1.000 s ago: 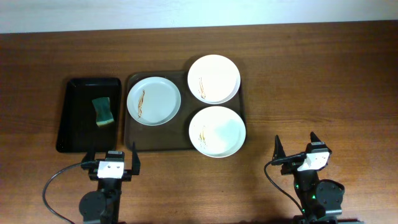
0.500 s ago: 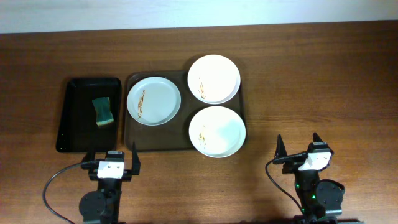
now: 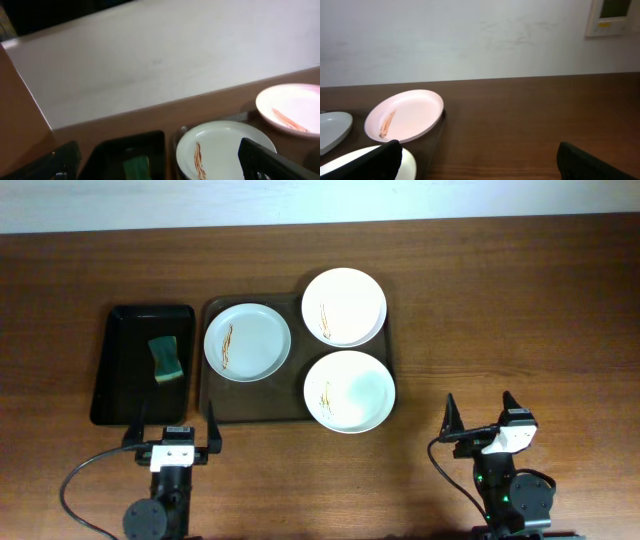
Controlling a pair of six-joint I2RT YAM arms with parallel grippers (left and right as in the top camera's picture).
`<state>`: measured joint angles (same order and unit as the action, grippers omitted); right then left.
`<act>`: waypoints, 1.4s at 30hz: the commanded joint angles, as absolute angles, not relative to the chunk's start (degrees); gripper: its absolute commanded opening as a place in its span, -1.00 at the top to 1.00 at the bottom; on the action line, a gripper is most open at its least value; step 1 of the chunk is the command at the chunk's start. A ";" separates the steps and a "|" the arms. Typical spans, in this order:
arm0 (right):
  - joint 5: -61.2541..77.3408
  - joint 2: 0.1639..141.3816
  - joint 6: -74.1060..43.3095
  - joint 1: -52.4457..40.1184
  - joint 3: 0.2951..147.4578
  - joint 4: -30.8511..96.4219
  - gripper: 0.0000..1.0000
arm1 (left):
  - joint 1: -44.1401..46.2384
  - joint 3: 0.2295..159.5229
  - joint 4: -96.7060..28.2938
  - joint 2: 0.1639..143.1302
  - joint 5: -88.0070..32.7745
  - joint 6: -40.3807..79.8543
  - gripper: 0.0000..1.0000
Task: Clean dirty plates on tray and stack at the side
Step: 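Move left gripper to the sponge and right gripper to the left plate rim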
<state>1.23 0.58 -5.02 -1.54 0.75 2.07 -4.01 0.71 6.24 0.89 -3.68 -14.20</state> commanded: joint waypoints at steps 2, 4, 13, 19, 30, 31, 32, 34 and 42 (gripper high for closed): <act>3.44 0.69 -8.03 -1.87 3.01 2.04 -0.97 | -4.29 1.93 9.41 1.26 -3.90 -15.11 -0.98; 3.44 1.41 -7.99 -1.87 5.74 4.56 -0.97 | -4.29 3.92 9.41 3.55 -4.54 -15.09 -0.98; 3.44 12.21 -7.99 -1.87 19.27 9.28 -0.97 | -4.29 20.16 9.41 25.96 -8.62 -15.55 -0.98; 3.46 28.01 -7.99 -1.87 34.35 17.80 -0.97 | -4.29 39.40 2.72 49.23 -17.47 -16.43 -0.98; 13.02 62.28 -8.01 -1.87 70.11 41.32 -0.97 | -4.29 88.36 -39.24 82.32 -22.26 -19.88 -0.98; 13.61 64.90 -8.01 -1.87 73.10 44.14 -0.97 | -4.29 90.52 -41.39 83.72 -22.57 -19.88 -0.98; 14.55 71.07 -8.01 -1.87 80.34 50.65 -0.97 | -4.29 94.56 -45.58 86.94 -25.45 -20.29 -0.98; 15.55 75.55 -7.99 -1.87 85.58 54.41 -0.97 | -4.29 94.72 -47.27 88.25 -26.74 -20.27 -0.98; 33.34 85.10 -8.14 -2.07 88.31 46.54 -0.97 | -4.29 94.72 -62.52 89.19 -27.68 -20.23 -0.98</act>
<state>23.42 83.46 -7.73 -1.54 87.02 48.21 -4.05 93.76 -60.69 89.17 -26.20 -19.57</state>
